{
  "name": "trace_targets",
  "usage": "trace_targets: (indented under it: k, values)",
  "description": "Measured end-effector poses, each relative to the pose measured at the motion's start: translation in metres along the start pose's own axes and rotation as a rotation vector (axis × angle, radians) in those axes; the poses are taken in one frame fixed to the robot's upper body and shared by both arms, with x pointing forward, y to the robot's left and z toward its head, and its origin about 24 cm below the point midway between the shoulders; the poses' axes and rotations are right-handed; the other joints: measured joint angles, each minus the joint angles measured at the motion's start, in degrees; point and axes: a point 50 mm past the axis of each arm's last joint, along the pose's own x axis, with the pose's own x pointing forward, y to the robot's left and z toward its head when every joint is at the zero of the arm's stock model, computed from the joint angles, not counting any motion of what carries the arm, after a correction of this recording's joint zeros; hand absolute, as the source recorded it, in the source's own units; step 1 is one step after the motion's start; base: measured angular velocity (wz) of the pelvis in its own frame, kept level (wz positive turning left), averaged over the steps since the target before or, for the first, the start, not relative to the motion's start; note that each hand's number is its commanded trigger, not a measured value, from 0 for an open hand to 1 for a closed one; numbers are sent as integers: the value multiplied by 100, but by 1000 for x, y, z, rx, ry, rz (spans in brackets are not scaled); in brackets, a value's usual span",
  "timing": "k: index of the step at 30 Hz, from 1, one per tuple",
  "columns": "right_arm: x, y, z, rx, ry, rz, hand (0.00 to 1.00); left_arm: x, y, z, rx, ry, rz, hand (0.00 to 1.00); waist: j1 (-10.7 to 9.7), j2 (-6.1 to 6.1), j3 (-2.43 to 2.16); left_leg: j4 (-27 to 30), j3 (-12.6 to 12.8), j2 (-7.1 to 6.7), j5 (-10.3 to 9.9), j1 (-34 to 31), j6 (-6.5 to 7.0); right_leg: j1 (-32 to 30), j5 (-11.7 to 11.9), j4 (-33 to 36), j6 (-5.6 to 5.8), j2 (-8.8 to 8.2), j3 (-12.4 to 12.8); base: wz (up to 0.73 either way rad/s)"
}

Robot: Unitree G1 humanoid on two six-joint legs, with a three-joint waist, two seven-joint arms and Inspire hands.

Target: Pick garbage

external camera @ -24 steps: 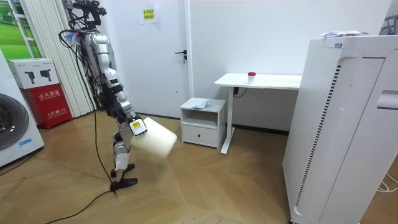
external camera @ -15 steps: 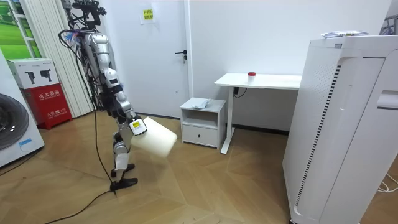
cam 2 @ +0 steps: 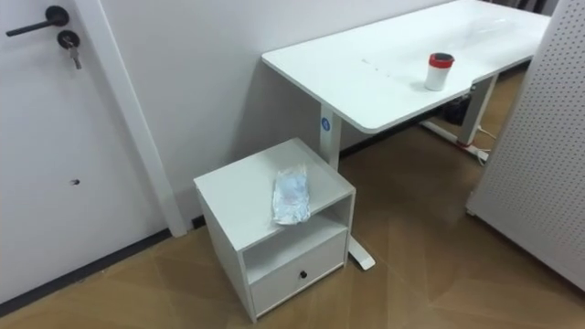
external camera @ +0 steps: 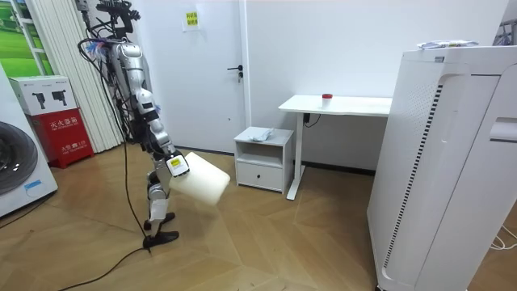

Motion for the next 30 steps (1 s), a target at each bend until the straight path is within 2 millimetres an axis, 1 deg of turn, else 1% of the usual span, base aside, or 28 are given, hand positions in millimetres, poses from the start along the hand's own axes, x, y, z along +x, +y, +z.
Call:
trace_targets:
  k: [3, 4, 5, 6, 7, 8, 9, 10, 11, 12, 13, 14, 15, 16, 17, 18, 19, 20, 21, 22, 23, 24, 25, 26, 27, 28, 29, 30]
  values:
    - [0, 0, 0, -14, 1, 2, 100, 0, 1, 1, -5, 3, 3, 0, -4, -19, 1, 228, -2, 52, -58, -154, -23, -94, -33, 146, -39, 21, -7, 0]
    - [0, 1, 0, -32, 0, 3, 100, 0, 1, -2, -18, 14, 2, 0, 3, -32, 4, 485, 3, 103, -149, -275, -46, -193, -104, 309, -79, 54, -2, -5]
    - [0, 1, 1, -35, -3, 5, 100, 0, 2, -3, -33, 22, 5, 0, 15, -63, 17, 846, 5, 147, -249, -424, -92, -283, -231, 526, -94, 50, 13, -7]
    - [0, 1, 1, -40, -3, 7, 100, 0, 2, -5, -35, 28, 4, 0, 15, -79, 22, 1062, 21, 183, -298, -519, -113, -346, -299, 631, -113, 49, 27, -12]
    - [0, 3, 2, -43, -4, 14, 100, 0, 3, -5, -32, 31, 3, 0, 10, -118, 30, 1449, 65, 244, -353, -686, -166, -446, -456, 861, -157, 45, 52, -7]
    - [0, 5, 3, -44, -11, 22, 100, 0, 2, -8, -32, 47, -1, 0, 15, -145, 43, 1786, 110, 299, -355, -794, -170, -455, -597, 1010, -239, 61, 80, -6]
    - [0, 4, 2, -41, -7, 22, 100, 0, 2, -10, -31, 52, -5, 0, 14, -173, 46, 1930, 116, 325, -355, -836, -170, -454, -635, 1064, -260, 71, 88, -4]
    - [0, 3, 2, -33, -3, 19, 100, -1, 0, -12, -25, 58, -17, 0, 23, -185, 45, 2106, 122, 370, -355, -890, -170, -459, -717, 1194, -308, 92, 120, -9]
    - [0, 3, 2, -24, -4, 18, 100, -1, -1, -13, -22, 63, -23, 0, 21, -205, 44, 2255, 146, 408, -352, -956, -175, -474, -770, 1281, -333, 116, 178, -8]
    - [0, 2, 2, -22, -4, 17, 100, -1, -1, -13, -23, 62, -23, 0, 15, -199, 38, 2389, 149, 437, -335, -1034, -200, -498, -788, 1315, -362, 141, 206, 4]
    - [0, 2, 1, -15, -3, 17, 100, -1, 0, -12, -20, 56, -19, 0, -7, -200, 29, 2788, 172, 490, -203, -1309, -319, -483, -792, 1326, -420, 214, 308, 20]
    - [0, 2, -3, -11, 8, 16, 100, -1, 1, -12, -12, 55, -19, 0, -24, -243, 24, 2856, 142, 344, -211, -1542, -285, -464, -802, 1326, -490, 255, 559, 26]
    - [-1, 1, -6, -5, 17, 11, 100, -1, 0, -12, -3, 54, -20, 0, -27, -265, 21, 2703, 145, 264, -222, -1660, -264, -448, -810, 1318, -504, 251, 664, 21]
    - [-2, -4, -11, 1, 37, 0, 100, -1, -2, -13, 10, 54, -27, 0, 15, -281, 22, 2192, 187, 124, -152, -1846, -292, -435, -830, 1299, -524, 249, 926, 0]
    - [-2, -5, -12, 2, 43, -4, 100, -2, -3, -15, 12, 58, -29, 0, 59, -284, 16, 1845, 217, 67, -75, -1923, -329, -421, -844, 1297, -525, 247, 1072, -23]
    - [-2, -7, -11, 6, 43, -10, 100, -2, -3, -17, 11, 63, -27, 0, 148, -275, 3, 1125, 288, 8, 191, -2098, -365, -401, -870, 1287, -490, 244, 1199, -41]
    - [-2, -8, -10, 6, 41, -19, 100, -2, -3, -20, 8, 70, -24, 0, 188, -228, 10, 521, 289, 3, 601, -2225, -340, -351, -931, 1285, -451, 239, 1273, -55]
    - [-2, -7, -11, -17, 43, -18, 100, -3, -2, -25, -1, 81, -20, 0, 217, -230, 9, 136, 265, -22, 1020, -2221, -309, -248, -1020, 1277, -408, 162, 1375, -51]
    - [-2, -8, -10, -30, 45, -19, 100, -3, -2, -26, -8, 83, -19, 0, 242, -238, 5, 43, 266, -33, 1222, -2200, -292, -196, -1068, 1256, -382, 134, 1454, -57]
    - [-2, -9, -10, -47, 48, -24, 100, -3, -3, -25, -16, 74, -20, 0, 280, -247, -3, 56, 283, -93, 1524, -2161, -141, -83, -1144, 1158, -325, 53, 1537, -46]
    - [-2, -8, -9, -54, 46, -22, 100, -3, -1, -22, -26, 55, -15, 0, 281, -337, -40, 183, 349, -163, 1592, -2154, 23, -14, -1201, 1039, -236, -36, 1588, -41]
    - [-2, -8, -8, -54, 43, -21, 100, -2, 0, -19, -27, 41, -12, 0, 294, -318, -48, 294, 407, -188, 1521, -2174, 125, 19, -1221, 996, -197, -83, 1586, -42]
    - [-1, -6, -4, -52, 32, -17, 100, -2, 2, -15, -31, 16, 0, 0, 313, -406, 4, 596, 557, -211, 1351, -2197, 231, 80, -1241, 959, -117, -187, 1583, -45]
    - [-1, -5, 2, -54, 13, -12, 100, -2, 4, -12, -42, -4, 9, 0, 285, -440, 36, 917, 644, -208, 1078, -2225, 254, 219, -1214, 871, -42, -263, 1580, -39]
    - [-1, -4, 3, -58, 6, -12, 100, -2, 5, -10, -46, -12, 11, 0, 265, -449, 44, 1111, 649, -194, 927, -2258, 263, 276, -1194, 868, -7, -286, 1583, -19]
    - [-1, -4, 5, -67, -4, -10, 100, -1, 8, -5, -49, -26, 17, 0, 276, -435, 35, 1463, 650, -170, 624, -2306, 272, 370, -1182, 980, 27, -338, 1574, -9]
    - [-1, -3, 5, -74, -4, -13, 100, 0, 11, 1, -57, -46, 24, 0, 298, -442, 21, 1621, 650, -188, 341, -2278, 303, 288, -1230, 1398, 163, -375, 1531, -6]
    - [-1, -3, 6, -75, -7, -14, 100, 0, 11, 4, -58, -56, 25, 0, 303, -452, 15, 1675, 660, -221, 240, -2241, 328, 165, -1233, 1781, 252, -433, 1460, 0]
